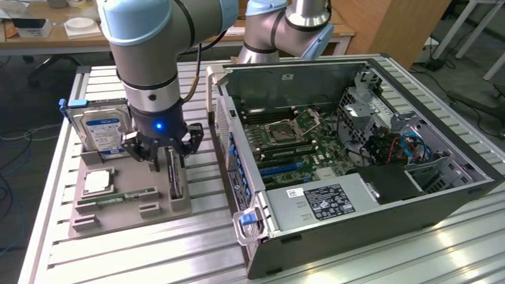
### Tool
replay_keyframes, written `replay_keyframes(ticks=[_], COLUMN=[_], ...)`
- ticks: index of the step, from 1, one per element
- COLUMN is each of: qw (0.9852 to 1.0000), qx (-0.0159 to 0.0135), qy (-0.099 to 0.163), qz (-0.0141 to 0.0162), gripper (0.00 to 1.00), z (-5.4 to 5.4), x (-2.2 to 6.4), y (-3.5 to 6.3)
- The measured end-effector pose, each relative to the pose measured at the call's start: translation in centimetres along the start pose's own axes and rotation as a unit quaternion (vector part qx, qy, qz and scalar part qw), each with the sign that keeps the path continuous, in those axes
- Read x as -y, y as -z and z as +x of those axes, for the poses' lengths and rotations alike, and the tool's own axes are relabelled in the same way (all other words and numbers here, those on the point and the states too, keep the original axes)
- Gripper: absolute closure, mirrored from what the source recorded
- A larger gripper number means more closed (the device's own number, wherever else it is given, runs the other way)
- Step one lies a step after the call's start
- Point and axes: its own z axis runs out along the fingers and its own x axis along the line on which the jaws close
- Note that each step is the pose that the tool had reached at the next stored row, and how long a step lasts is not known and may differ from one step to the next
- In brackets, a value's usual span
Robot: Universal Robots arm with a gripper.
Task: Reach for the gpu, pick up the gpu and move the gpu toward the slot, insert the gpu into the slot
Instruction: 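Pick up the gpu and move the gpu toward the slot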
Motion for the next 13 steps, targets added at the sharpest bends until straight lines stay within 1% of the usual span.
replay_keyframes(ticks=[3, 11, 12, 13], qw=[1.0000, 1.0000, 1.0000, 1.0000], qx=[0.0004, 0.0005, 0.0005, 0.0005], qy=[0.000, 0.000, 0.000, 0.000], qz=[0.0000, 0.0000, 0.0000, 0.0000], gripper=[0.47, 0.48, 0.55, 0.55], z=[0.00, 0.00, 0.00, 0.00], x=[0.01, 0.01, 0.01, 0.01], y=[-0.22, -0.25, -0.24, -0.25])
